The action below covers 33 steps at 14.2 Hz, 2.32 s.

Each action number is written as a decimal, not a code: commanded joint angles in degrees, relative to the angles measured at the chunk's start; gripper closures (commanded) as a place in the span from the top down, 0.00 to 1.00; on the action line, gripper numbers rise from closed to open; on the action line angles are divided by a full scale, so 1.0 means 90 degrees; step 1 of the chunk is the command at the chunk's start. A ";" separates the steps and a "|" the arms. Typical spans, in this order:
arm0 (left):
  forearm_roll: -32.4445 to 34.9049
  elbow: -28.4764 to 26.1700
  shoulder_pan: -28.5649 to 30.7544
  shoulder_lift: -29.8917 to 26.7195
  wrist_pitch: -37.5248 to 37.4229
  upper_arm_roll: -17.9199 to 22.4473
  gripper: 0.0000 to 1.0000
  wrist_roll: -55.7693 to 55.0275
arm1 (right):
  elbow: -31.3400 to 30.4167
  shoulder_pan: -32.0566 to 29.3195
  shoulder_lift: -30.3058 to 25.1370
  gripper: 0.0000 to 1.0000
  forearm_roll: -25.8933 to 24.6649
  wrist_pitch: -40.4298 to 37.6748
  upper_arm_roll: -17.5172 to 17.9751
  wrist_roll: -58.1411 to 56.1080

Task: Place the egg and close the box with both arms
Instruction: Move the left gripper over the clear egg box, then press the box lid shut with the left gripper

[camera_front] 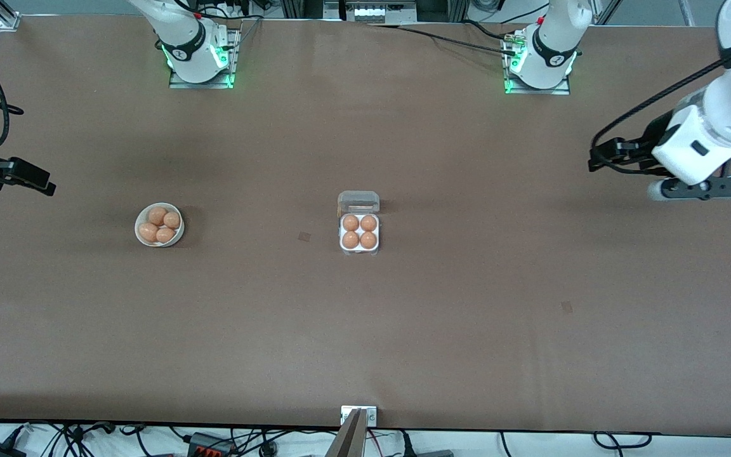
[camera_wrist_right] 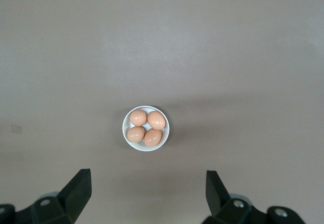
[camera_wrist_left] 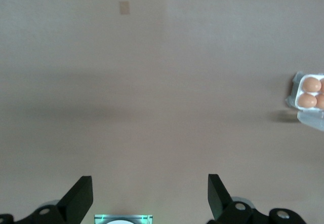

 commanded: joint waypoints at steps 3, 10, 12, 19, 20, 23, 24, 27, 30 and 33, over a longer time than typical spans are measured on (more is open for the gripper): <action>-0.0537 0.0160 -0.0141 0.0206 -0.0305 -0.0023 1.00 -0.0023 | -0.0435 -0.0048 -0.0450 1.00 -0.0070 0.0140 0.0073 -0.0106; -0.1272 0.0179 -0.1368 0.0576 -0.0246 -0.0091 0.75 -0.1806 | -0.0327 -0.0038 -0.0401 1.00 -0.0099 0.0111 0.0093 -0.0253; -0.1272 0.0558 -0.1809 0.0927 -0.0226 -0.0091 0.64 -0.2288 | -0.0327 -0.0029 -0.0410 1.00 -0.0109 0.0121 0.0103 -0.0253; -0.1653 0.0892 -0.3003 0.1982 0.0396 -0.0111 0.14 -0.2573 | -0.0298 -0.0029 -0.0410 1.00 -0.0109 0.0296 0.0112 -0.0253; -0.1682 0.0892 -0.3041 0.2119 0.0524 -0.0130 0.06 -0.2534 | -0.0278 -0.0019 -0.0410 1.00 -0.0100 0.0277 0.0122 -0.0253; -0.1673 0.0892 -0.3490 0.2597 0.1470 -0.0111 0.01 -0.2524 | -0.0278 0.0020 -0.0391 1.00 -0.0099 0.0248 0.0249 -0.0253; -0.1663 0.0902 -0.3520 0.2841 0.1801 -0.0120 0.01 -0.2524 | -0.0278 0.0030 -0.0391 1.00 -0.0109 0.0248 0.0249 -0.0253; -0.1624 0.0902 -0.3734 0.3369 0.2701 -0.0120 0.01 -0.2494 | -0.0278 0.0030 -0.0391 1.00 -0.0070 0.0238 0.0249 -0.0234; -0.1614 0.0902 -0.3919 0.3653 0.2995 -0.0111 0.01 -0.2494 | -0.0278 0.0020 -0.0381 1.00 -0.0070 0.0189 0.0240 -0.0253; -0.1458 0.0902 -0.4067 0.3829 0.3035 -0.0101 0.01 -0.2465 | -0.0278 0.0030 -0.0401 1.00 -0.0080 -0.0035 0.0249 -0.0273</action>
